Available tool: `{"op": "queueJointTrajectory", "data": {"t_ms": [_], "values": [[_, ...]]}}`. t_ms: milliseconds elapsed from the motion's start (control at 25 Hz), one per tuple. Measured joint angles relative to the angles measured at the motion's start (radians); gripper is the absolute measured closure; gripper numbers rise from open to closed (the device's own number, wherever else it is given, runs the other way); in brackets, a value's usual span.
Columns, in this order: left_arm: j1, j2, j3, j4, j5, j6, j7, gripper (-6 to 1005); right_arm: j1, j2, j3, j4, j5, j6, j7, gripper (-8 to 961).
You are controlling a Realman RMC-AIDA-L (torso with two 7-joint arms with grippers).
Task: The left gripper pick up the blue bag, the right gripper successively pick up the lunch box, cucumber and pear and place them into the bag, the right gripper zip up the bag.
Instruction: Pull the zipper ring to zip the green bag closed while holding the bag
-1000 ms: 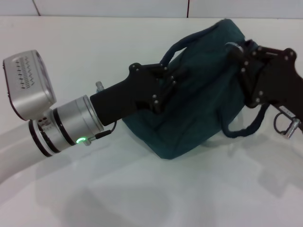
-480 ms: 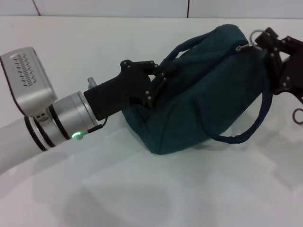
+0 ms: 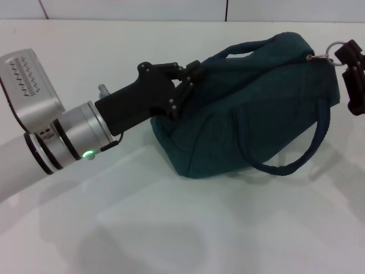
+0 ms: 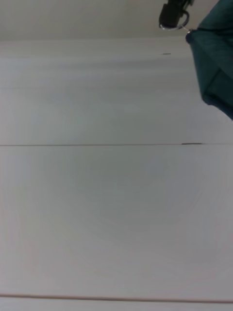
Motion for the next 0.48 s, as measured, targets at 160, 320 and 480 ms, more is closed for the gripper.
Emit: {"op": "queueJointTrajectory", "data": {"t_ms": [160, 320, 480], "values": [[0.004, 0.004, 0.000, 0.016, 0.004, 0.000, 0.005, 938, -0.002, -0.002, -0.002, 0.001, 0.002, -0.001, 0.006, 932], [0.004, 0.000, -0.001, 0.016, 0.004, 0.001, 0.022, 939, -0.002, -0.002, -0.002, -0.001, 0.006, -0.001, 0.021, 930], [0.006, -0.004, -0.001, 0.017, 0.005, 0.003, 0.032, 940, -0.004, -0.002, 0.005, 0.018, 0.041, 0.008, 0.096, 929]]}}
